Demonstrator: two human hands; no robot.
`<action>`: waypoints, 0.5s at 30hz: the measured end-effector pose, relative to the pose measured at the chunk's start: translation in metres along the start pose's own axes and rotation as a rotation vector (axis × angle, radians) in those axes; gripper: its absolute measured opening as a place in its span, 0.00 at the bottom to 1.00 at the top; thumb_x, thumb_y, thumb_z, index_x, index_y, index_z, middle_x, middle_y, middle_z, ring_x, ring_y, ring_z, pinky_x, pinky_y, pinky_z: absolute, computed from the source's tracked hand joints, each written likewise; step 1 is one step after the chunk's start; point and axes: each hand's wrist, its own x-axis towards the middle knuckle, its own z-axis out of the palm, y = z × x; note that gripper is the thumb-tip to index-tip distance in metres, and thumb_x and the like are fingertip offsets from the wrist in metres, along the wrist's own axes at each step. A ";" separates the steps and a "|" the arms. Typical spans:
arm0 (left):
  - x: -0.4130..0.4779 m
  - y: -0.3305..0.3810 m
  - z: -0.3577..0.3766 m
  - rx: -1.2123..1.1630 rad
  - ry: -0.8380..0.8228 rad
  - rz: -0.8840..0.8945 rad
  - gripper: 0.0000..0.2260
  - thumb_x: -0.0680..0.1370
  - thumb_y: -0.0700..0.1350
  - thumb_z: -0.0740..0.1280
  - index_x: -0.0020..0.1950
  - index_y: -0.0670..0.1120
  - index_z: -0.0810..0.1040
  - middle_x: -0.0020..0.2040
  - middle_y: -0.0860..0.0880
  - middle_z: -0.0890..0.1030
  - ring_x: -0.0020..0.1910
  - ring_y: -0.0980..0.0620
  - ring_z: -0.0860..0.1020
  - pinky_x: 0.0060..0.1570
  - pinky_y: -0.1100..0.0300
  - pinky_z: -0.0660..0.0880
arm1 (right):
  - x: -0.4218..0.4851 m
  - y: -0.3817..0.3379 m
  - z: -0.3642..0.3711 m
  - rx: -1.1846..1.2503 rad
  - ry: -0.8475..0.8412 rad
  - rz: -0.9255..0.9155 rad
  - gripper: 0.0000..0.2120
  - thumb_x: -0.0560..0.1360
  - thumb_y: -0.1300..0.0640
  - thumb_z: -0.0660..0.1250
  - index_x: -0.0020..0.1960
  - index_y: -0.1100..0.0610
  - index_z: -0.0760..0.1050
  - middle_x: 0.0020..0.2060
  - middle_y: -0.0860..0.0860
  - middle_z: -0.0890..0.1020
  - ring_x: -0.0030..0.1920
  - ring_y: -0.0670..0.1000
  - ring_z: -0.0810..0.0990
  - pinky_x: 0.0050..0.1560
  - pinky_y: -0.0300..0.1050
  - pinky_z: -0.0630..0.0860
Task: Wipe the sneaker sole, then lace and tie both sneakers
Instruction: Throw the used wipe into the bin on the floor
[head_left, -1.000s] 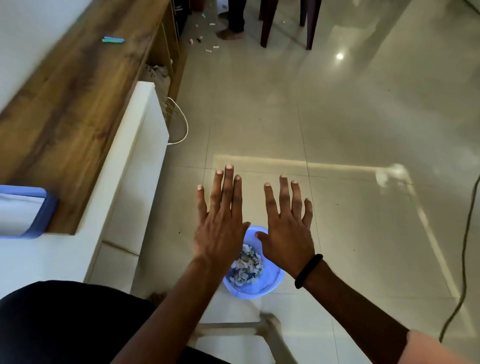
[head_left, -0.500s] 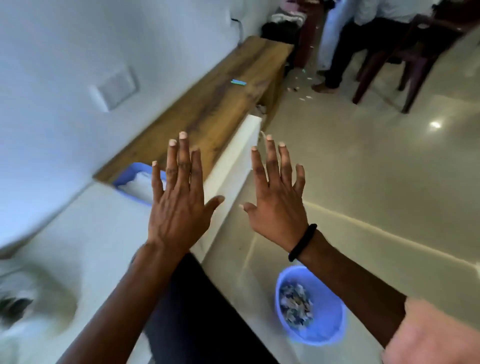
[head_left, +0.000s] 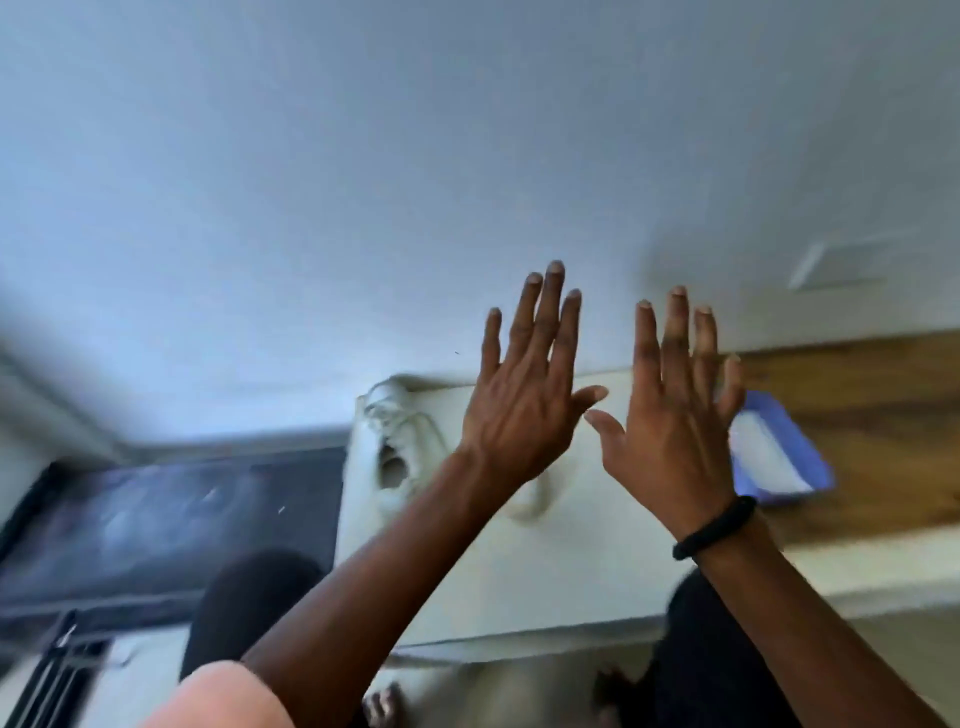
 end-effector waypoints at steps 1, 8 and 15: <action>-0.008 -0.014 0.000 0.002 -0.011 -0.035 0.40 0.83 0.62 0.59 0.85 0.41 0.45 0.85 0.42 0.40 0.84 0.43 0.40 0.81 0.37 0.47 | 0.002 -0.014 0.006 0.018 -0.005 -0.031 0.55 0.69 0.41 0.75 0.82 0.55 0.44 0.82 0.56 0.42 0.81 0.59 0.43 0.75 0.69 0.52; -0.069 -0.086 0.015 0.063 -0.111 -0.238 0.37 0.84 0.59 0.55 0.85 0.41 0.43 0.84 0.42 0.37 0.84 0.43 0.37 0.81 0.38 0.47 | -0.003 -0.090 0.060 0.063 -0.118 -0.180 0.54 0.69 0.43 0.75 0.82 0.54 0.45 0.82 0.55 0.43 0.82 0.58 0.44 0.75 0.67 0.53; -0.095 -0.099 0.044 0.079 -0.166 -0.291 0.37 0.84 0.61 0.54 0.85 0.41 0.43 0.85 0.42 0.39 0.84 0.43 0.40 0.82 0.41 0.45 | -0.012 -0.093 0.097 0.067 -0.191 -0.209 0.51 0.70 0.42 0.73 0.82 0.56 0.48 0.82 0.55 0.44 0.82 0.57 0.44 0.74 0.67 0.55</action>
